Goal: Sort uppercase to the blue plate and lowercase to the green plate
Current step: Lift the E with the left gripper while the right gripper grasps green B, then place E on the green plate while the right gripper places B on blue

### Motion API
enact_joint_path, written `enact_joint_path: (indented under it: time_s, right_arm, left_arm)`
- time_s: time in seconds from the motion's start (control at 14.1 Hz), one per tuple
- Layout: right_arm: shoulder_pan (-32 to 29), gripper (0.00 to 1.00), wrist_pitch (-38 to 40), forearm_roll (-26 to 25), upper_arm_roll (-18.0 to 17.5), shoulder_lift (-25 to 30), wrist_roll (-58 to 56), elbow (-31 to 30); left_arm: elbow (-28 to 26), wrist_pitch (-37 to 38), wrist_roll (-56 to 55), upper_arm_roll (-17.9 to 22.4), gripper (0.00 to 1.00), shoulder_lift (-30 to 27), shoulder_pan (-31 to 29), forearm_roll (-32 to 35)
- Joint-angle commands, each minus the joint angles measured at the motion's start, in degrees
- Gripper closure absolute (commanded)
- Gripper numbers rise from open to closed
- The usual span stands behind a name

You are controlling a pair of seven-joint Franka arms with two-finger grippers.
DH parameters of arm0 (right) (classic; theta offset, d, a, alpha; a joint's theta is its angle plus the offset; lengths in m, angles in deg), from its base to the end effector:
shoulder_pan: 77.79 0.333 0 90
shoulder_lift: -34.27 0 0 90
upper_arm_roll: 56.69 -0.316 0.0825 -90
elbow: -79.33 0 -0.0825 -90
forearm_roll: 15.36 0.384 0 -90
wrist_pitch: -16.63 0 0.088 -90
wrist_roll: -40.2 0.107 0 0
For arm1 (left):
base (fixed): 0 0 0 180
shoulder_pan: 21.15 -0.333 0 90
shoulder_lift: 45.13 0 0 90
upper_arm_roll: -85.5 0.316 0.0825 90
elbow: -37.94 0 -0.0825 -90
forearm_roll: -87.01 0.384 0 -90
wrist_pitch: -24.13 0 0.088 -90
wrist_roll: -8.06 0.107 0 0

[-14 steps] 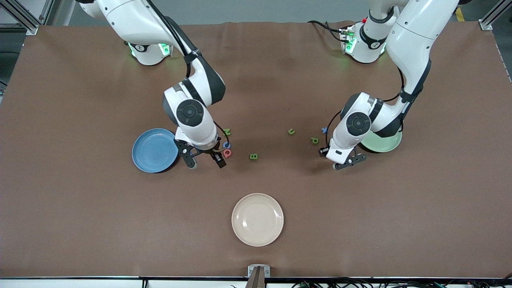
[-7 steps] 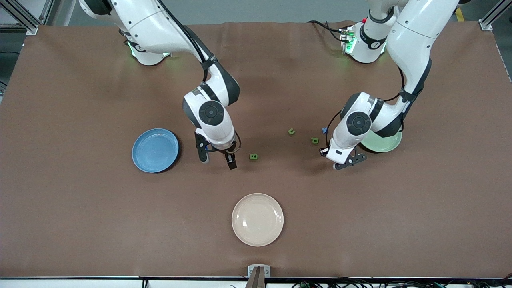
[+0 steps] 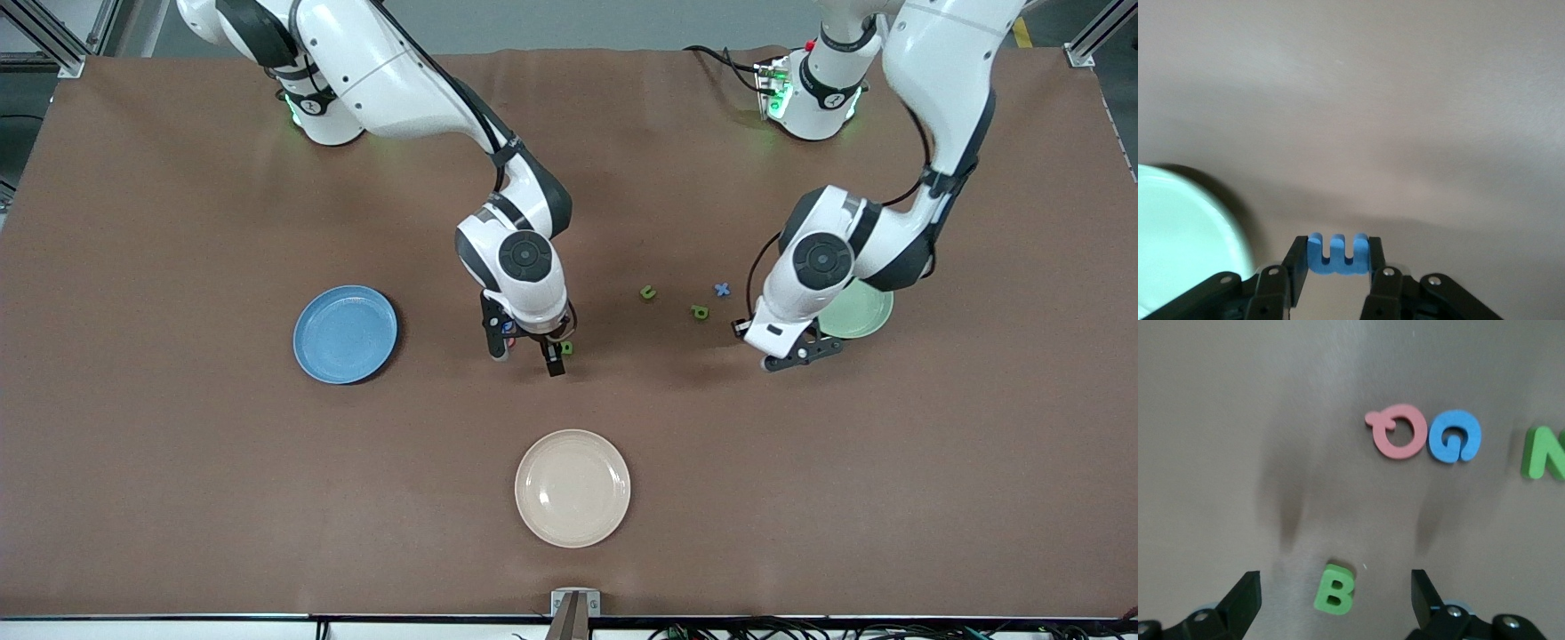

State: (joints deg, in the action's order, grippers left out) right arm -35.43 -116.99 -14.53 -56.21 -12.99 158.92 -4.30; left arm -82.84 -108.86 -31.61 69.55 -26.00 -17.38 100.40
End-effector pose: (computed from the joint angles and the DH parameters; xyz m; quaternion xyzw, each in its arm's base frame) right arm 0.5392 0.4852 0.1952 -0.7811 0.6239 -0.0017 0.0239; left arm 0.5363 -0.1865 0.2541 -0.9936 -0.0945 0.0261 0.0560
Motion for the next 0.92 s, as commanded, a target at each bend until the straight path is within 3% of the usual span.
enact_joint_path:
  time_s: [0.0,0.28,0.71,0.85]
  right_arm:
    - [0.79,0.06,0.55,-1.44,0.66,-1.43,1.42,1.80]
    - [0.70,0.14,-0.15,-1.00,0.66,-2.14,2.12,1.89]
    - [0.88,0.22,-0.24,-0.83,0.57,-4.86,3.71,5.22]
    - [0.79,0.39,-0.24,-0.83,0.49,-5.04,3.62,5.58]
  left_arm:
    - [-11.54,-0.51,11.84,-1.10,0.77,-10.92,-5.86,0.50]
    - [-18.77,-5.08,26.45,-1.02,0.77,-14.56,-12.20,0.50]
    - [-23.08,-13.60,29.47,-1.02,0.76,-11.57,-14.32,0.68]
    - [-23.61,-14.40,29.47,-1.02,0.76,-10.78,-15.37,0.68]
